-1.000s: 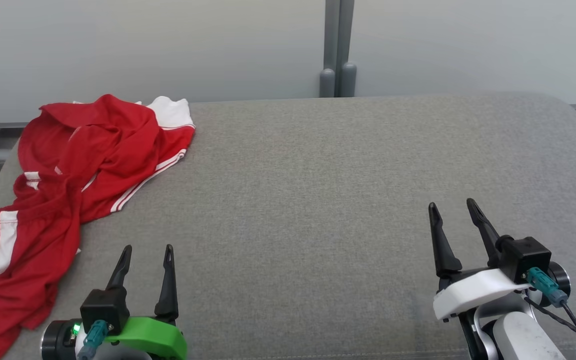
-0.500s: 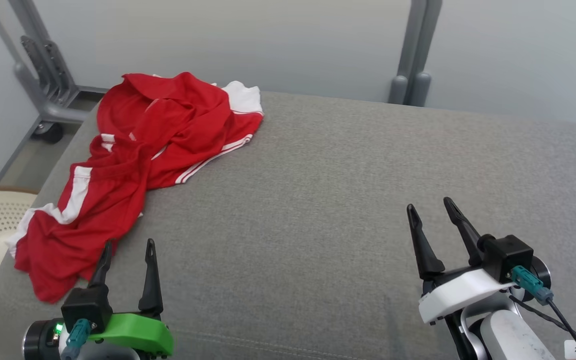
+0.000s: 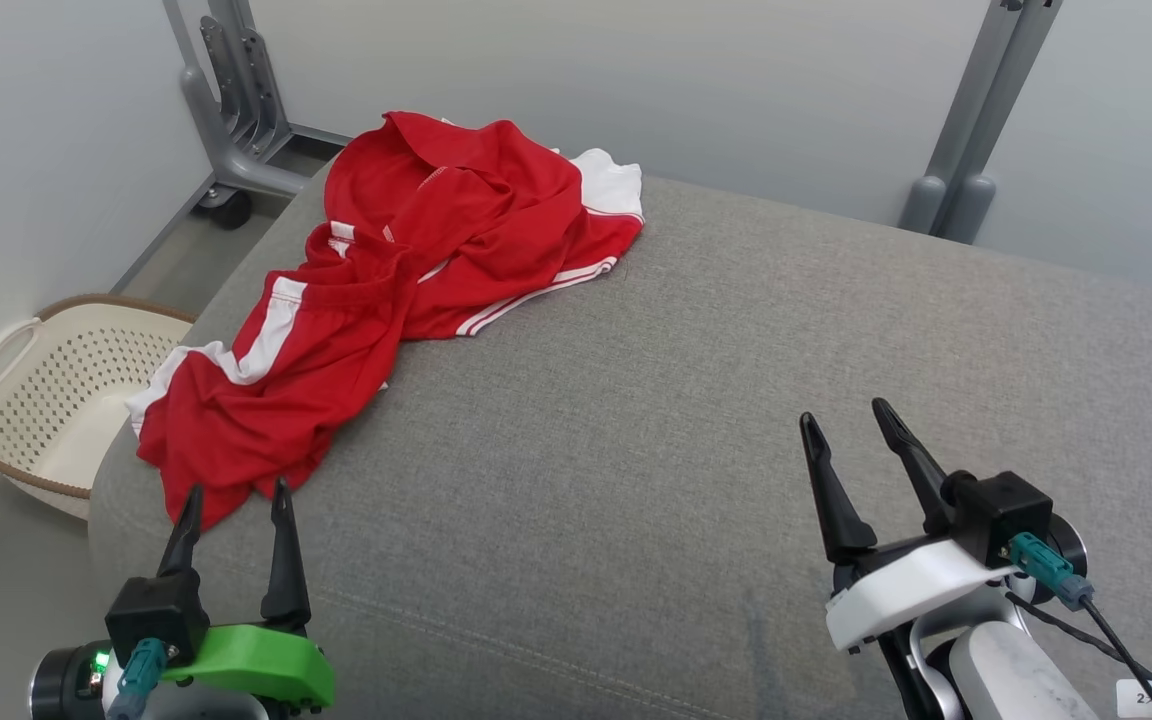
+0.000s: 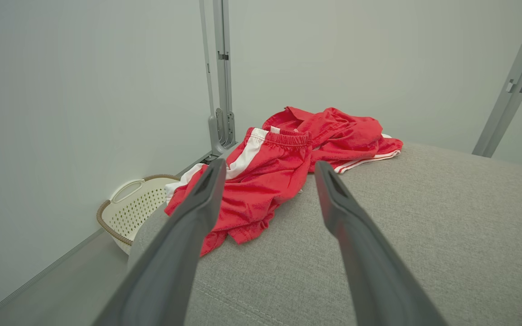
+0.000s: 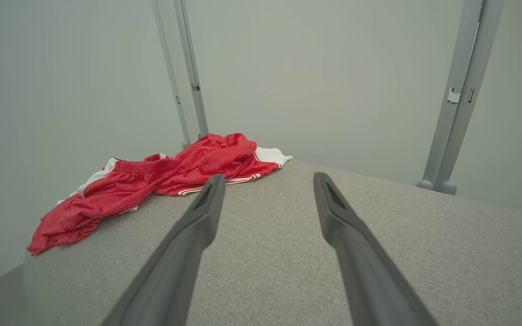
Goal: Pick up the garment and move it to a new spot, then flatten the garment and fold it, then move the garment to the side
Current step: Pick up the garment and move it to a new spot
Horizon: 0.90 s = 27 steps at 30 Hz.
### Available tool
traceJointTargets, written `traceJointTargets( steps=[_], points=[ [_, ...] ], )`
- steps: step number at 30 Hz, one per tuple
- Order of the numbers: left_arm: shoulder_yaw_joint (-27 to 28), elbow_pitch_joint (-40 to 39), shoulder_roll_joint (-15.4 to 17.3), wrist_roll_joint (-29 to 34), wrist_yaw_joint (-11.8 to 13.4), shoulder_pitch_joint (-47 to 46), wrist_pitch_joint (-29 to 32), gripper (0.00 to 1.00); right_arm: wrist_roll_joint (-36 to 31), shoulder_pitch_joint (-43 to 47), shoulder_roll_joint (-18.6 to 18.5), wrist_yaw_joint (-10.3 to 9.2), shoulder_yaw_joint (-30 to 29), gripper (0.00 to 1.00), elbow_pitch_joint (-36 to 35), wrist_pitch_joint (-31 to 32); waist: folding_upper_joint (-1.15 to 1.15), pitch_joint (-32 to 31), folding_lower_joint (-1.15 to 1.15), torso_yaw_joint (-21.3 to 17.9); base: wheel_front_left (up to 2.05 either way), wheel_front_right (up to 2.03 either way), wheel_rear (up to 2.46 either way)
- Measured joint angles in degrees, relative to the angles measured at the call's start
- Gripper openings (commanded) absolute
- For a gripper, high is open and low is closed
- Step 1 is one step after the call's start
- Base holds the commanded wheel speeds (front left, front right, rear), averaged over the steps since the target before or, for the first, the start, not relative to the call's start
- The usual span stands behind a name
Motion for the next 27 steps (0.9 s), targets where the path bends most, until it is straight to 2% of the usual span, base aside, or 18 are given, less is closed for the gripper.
traceJointTargets(
  steps=[16, 23, 27],
  points=[
    [-0.7, 2.0, -0.1, 0.0, 0.0, -0.8, 0.0, 1.0, -0.7, -2.0, -1.5, 0.18, -0.7, 1.0, 0.2, 0.0, 0.0, 1.8, 0.0, -3.6, 0.0, 0.0, 0.0],
    [-0.2, 5.3, 0.7, 0.5, 0.0, -8.0, 0.8, 1.0, -1.3, -3.4, -2.0, 0.71, 0.0, 1.0, 0.0, 0.0, 0.0, 3.8, 0.0, -4.5, 0.0, 0.0, 0.0],
    [0.5, 8.2, 1.4, 0.7, 0.0, -12.5, 3.0, 1.0, -1.6, -5.4, -2.3, 1.71, 0.7, 1.0, -0.4, 0.0, 0.0, 5.3, 0.0, -5.2, 0.0, 0.0, 0.0]
  ],
)
